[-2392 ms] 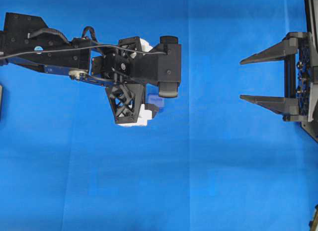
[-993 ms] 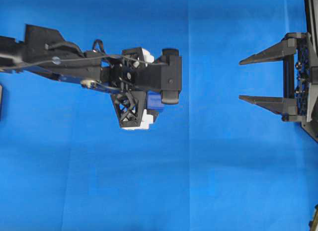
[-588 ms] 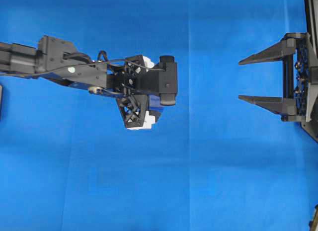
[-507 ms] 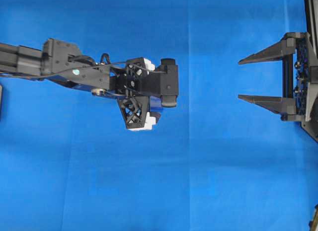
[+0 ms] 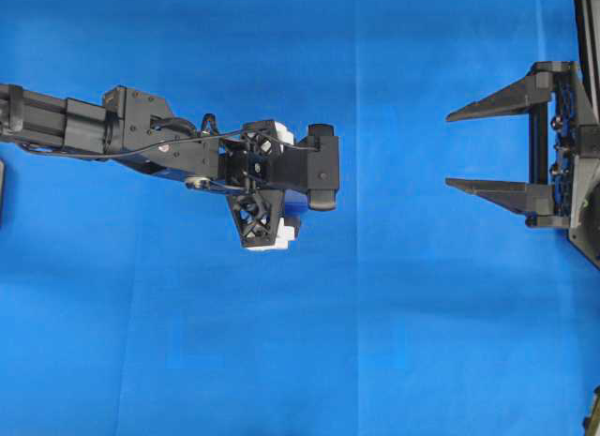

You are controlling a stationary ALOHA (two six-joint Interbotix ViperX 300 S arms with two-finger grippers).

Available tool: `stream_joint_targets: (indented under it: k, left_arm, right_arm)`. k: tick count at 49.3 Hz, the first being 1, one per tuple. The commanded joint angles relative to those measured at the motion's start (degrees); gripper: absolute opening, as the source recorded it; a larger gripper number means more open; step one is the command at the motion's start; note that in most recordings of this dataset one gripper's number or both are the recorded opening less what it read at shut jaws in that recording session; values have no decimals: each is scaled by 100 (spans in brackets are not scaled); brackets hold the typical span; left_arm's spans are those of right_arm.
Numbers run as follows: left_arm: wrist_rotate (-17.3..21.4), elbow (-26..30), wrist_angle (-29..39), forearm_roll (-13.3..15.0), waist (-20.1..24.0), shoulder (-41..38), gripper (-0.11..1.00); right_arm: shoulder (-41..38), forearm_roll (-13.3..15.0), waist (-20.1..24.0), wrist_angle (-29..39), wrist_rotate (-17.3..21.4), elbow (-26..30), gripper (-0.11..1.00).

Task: Handover the blue block to the right arm after grasping it with the left arm, then place it in the designated position.
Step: 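Lower the left gripper over the blue cube and close on it, then lift the blue cube with the left gripper and raise it upright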

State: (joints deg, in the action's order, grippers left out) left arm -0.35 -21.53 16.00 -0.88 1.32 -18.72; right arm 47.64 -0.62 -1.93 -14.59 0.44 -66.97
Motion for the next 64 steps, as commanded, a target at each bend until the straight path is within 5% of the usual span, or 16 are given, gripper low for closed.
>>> stream_joint_targets:
  k: [1, 9, 17, 46, 64]
  left_arm:
    - [26, 62, -44, -9, 9, 105, 92]
    - [70, 62, -9, -9, 9, 114, 84]
    - [88, 62, 26, -26, 9, 114, 45]
    - [62, 97, 97, -18, 35, 281, 46]
    - [35, 255, 888, -18, -18, 1020, 46]
  right_arm:
    - [-26, -9, 0, -53, 0, 97, 94]
    - [-35, -18, -9, -53, 0, 97, 94]
    - [-35, -18, -9, -53, 0, 97, 94]
    - [-70, -9, -9, -53, 0, 97, 94]
    - [-70, -9, -9, -26, 9, 97, 94]
